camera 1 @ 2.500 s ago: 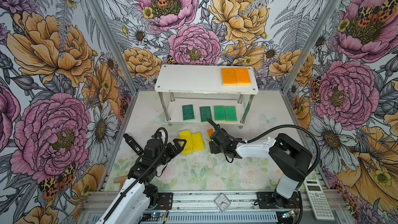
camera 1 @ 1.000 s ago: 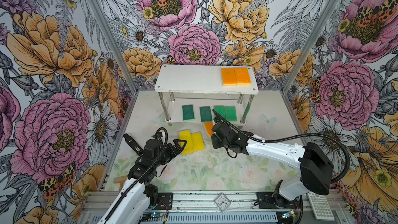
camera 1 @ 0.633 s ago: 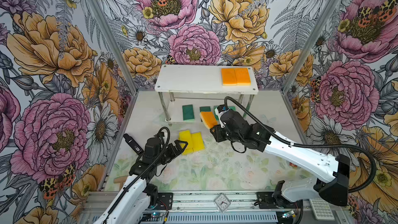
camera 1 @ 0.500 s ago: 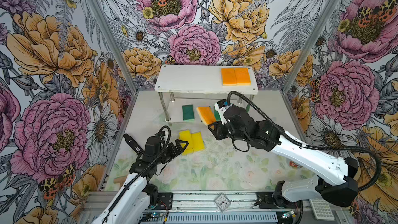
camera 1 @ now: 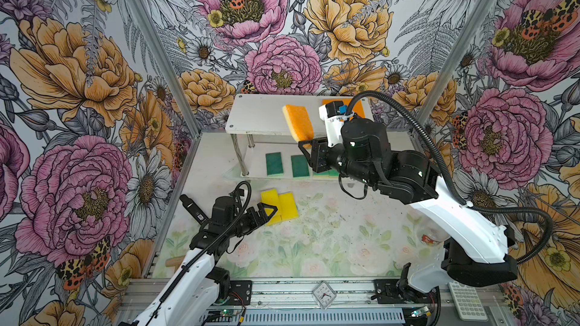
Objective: Place and organize the cleaning sponges onto the shelf
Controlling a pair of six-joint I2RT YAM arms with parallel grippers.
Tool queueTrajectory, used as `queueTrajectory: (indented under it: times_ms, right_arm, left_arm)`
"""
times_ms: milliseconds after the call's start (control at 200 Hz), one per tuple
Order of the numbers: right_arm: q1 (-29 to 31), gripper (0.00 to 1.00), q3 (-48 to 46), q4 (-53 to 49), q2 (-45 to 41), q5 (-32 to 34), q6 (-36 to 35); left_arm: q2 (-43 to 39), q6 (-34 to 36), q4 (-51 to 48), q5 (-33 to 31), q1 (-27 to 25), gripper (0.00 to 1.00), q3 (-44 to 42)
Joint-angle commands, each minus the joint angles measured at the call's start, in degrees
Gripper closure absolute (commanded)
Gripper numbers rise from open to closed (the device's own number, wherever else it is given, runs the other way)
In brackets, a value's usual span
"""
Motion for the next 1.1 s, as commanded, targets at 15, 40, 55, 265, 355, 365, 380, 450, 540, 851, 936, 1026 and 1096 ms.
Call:
queueTrajectory:
  times_ms: [15,40,55,265,355,365,380,450,540,851,936,1026,1096]
  right_arm:
    - [-1.4,0.61,6.5,-1.8,4.9,10.4,-3.0]
    - [-2.0,0.61,7.7,-1.9,5.9,11.1,-2.8]
    - [-2.4,0.61,8.4,-2.0,6.4,11.5,-2.5]
    - [-7.4,0.61,14.5,-2.3,13.6,12.6,0.2]
    - [-9.6,0.6,15.2,-2.3,15.7,11.5,1.2]
    - [-9.8,0.6,15.2,-2.3,15.9,11.1,1.4]
    - [-10.2,0.6,15.3,-2.2,16.2,10.7,1.6]
    - [-11.0,0.6,15.9,-2.2,17.8,10.2,1.9]
    - [-11.4,0.6,16.6,-2.3,19.2,9.8,1.9]
    - [-13.8,0.59,15.1,-2.6,20.8,6.6,2.2]
    - [-15.6,0.59,14.7,-2.6,21.0,5.4,2.2]
    - [-16.0,0.59,14.6,-2.6,21.4,5.5,2.2]
    - [-16.5,0.59,14.6,-2.6,21.7,5.0,2.3]
  left_arm:
    - [-0.4,1.2,2.0,1.4,0.6,0.01,0.8]
    - [-0.3,1.2,2.0,1.4,0.6,0.01,0.7]
    - [-0.3,1.2,2.0,1.5,0.7,0.01,0.7]
    - [0.0,1.3,2.2,1.7,0.7,0.01,1.0]
    - [0.0,1.2,2.2,1.8,0.7,0.01,0.9]
    - [0.0,1.3,2.2,1.8,0.7,0.01,0.9]
    - [0.0,1.3,2.2,1.8,0.7,0.01,0.9]
    - [0.1,1.2,2.2,2.0,0.7,0.01,0.8]
    - [0.0,1.1,2.2,2.0,0.7,0.01,0.8]
    - [-0.3,1.0,2.2,1.8,0.7,0.01,0.6]
    - [-0.3,1.1,2.1,1.8,0.7,0.01,0.6]
    - [-0.2,1.1,2.2,1.7,0.7,0.01,0.6]
    - [-0.1,1.1,2.2,1.7,0.7,0.01,0.6]
